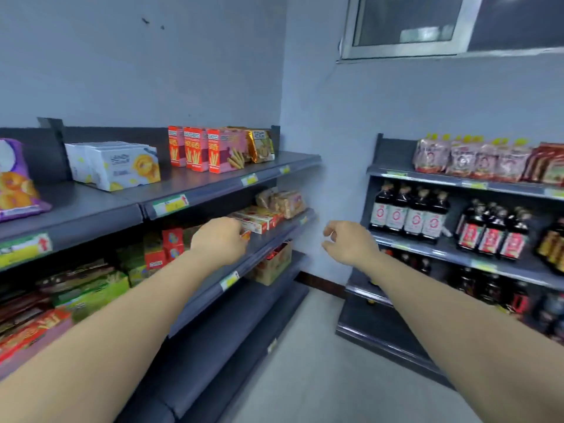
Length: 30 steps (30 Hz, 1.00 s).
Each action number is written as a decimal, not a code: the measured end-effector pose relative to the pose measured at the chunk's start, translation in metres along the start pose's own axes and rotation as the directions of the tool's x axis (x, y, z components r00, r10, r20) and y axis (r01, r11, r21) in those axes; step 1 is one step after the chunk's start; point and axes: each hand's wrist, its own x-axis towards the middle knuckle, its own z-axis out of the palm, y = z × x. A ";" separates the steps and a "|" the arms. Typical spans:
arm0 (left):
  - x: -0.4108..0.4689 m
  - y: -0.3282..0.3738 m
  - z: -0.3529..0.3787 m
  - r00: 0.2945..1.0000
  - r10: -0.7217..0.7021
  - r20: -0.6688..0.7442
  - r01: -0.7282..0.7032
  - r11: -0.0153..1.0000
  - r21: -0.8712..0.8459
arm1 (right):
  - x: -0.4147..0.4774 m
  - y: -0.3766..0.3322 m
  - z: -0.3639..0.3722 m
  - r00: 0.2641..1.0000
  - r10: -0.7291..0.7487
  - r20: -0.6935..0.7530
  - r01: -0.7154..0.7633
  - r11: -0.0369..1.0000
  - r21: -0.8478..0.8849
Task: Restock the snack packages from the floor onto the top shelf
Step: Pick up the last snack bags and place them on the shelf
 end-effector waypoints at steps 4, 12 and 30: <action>0.031 0.077 0.049 0.988 0.130 0.085 -0.128 0.991 -0.031 | -0.014 0.091 -0.010 0.991 0.137 -0.002 -0.137 0.990 -0.036; 0.092 0.238 0.145 0.907 0.357 0.223 -0.326 0.931 -0.165 | -0.040 0.244 -0.016 0.923 0.384 -0.008 -0.383 0.920 -0.076; 0.176 0.618 0.315 0.511 0.780 0.362 -0.713 0.619 -0.329 | -0.111 0.569 -0.056 0.540 0.842 -0.004 -0.836 0.536 -0.119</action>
